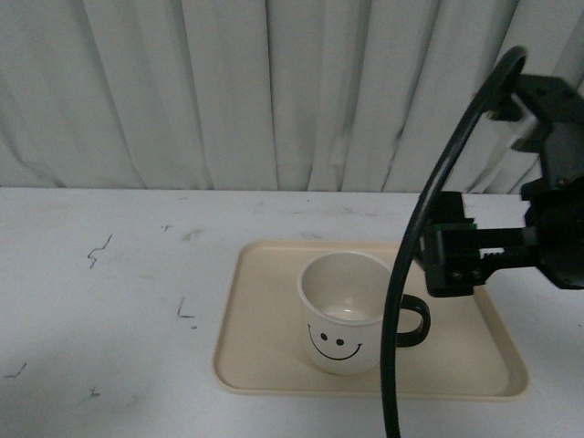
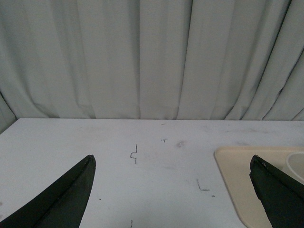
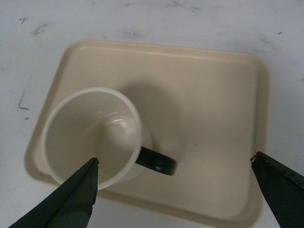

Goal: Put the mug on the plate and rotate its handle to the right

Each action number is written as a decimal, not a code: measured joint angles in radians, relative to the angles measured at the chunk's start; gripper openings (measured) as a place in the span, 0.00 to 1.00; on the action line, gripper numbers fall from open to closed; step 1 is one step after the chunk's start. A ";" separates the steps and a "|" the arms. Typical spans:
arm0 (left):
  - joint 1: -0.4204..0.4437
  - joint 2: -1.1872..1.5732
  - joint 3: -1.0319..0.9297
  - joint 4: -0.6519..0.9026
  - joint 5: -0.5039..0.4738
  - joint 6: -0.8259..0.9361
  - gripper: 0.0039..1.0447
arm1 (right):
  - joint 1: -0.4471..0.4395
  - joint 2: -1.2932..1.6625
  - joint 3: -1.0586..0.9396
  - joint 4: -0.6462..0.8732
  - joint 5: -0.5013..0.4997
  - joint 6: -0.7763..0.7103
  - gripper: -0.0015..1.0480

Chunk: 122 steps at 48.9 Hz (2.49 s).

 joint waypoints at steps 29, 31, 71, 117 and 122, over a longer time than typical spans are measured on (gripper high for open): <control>0.000 0.000 0.000 0.000 0.000 0.000 0.94 | 0.093 0.257 0.199 0.013 0.052 -0.026 0.94; 0.000 0.000 0.000 0.000 0.000 0.000 0.94 | 0.098 0.266 0.205 0.011 0.058 -0.028 0.94; 0.000 0.000 0.000 0.000 0.000 0.000 0.94 | -0.016 0.381 0.294 -0.047 -0.027 -0.193 0.04; 0.000 0.000 0.000 0.000 0.000 0.000 0.94 | -0.129 0.439 0.496 -0.370 -0.256 -0.738 0.55; 0.000 0.000 0.000 0.000 0.000 0.000 0.94 | -0.158 0.300 0.417 -0.249 -0.364 -0.729 0.95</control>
